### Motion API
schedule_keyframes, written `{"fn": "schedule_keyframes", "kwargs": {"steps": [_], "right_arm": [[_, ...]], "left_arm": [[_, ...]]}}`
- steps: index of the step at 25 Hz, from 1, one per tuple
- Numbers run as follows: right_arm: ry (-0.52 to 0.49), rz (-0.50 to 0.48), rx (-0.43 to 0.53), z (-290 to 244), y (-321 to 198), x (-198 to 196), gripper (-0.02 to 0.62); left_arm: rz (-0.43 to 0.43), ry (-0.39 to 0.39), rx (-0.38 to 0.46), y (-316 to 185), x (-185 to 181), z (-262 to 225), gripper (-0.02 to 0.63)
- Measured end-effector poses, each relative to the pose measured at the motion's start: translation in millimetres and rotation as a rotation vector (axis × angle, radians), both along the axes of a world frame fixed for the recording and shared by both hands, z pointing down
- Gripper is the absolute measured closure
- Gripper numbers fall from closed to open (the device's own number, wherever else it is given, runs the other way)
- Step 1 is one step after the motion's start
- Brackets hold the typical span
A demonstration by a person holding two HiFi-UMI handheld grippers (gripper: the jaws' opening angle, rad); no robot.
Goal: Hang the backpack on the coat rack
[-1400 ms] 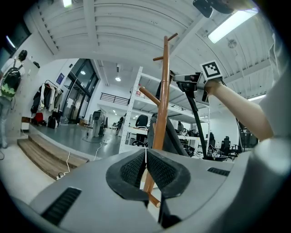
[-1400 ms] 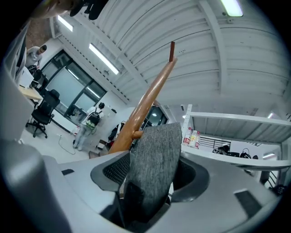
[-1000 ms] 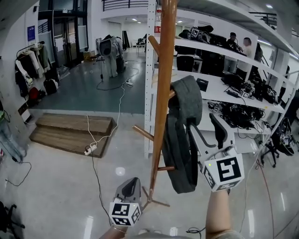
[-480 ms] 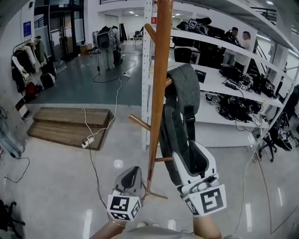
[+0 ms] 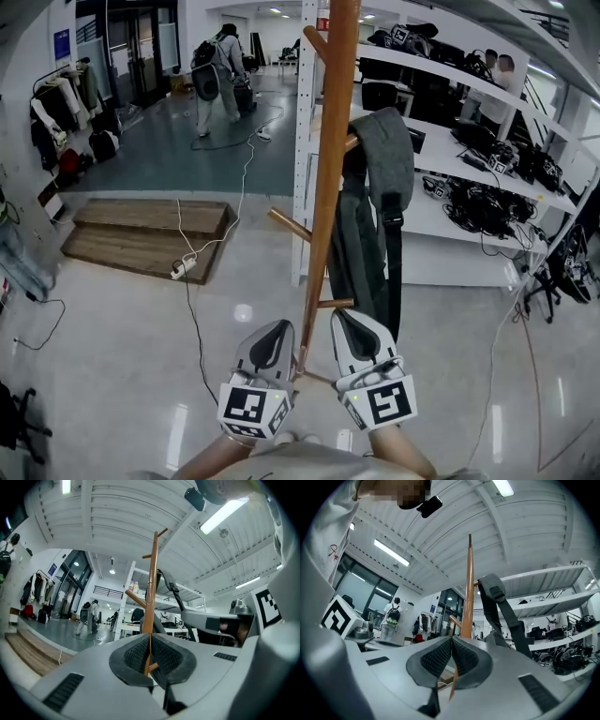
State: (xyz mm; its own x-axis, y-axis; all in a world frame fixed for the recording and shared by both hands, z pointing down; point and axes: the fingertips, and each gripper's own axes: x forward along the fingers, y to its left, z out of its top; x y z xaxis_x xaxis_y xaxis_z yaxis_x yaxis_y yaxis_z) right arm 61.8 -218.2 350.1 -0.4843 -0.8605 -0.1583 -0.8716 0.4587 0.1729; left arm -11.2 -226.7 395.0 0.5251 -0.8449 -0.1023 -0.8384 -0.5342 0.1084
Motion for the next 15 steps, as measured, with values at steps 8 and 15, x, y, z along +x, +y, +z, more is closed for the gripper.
{"fn": "schedule_keyframes", "kwargs": {"steps": [8,15], "right_arm": [[-0.018,-0.053,-0.079,32,3,-14,0.575],[-0.036,-0.076,-0.105,40,5,-19,0.575]], "left_arm": [[0.014,-0.011,0.020,6,6,-4,0.585],[0.014,-0.003,0.021,5,9,-3,0.584]]}}
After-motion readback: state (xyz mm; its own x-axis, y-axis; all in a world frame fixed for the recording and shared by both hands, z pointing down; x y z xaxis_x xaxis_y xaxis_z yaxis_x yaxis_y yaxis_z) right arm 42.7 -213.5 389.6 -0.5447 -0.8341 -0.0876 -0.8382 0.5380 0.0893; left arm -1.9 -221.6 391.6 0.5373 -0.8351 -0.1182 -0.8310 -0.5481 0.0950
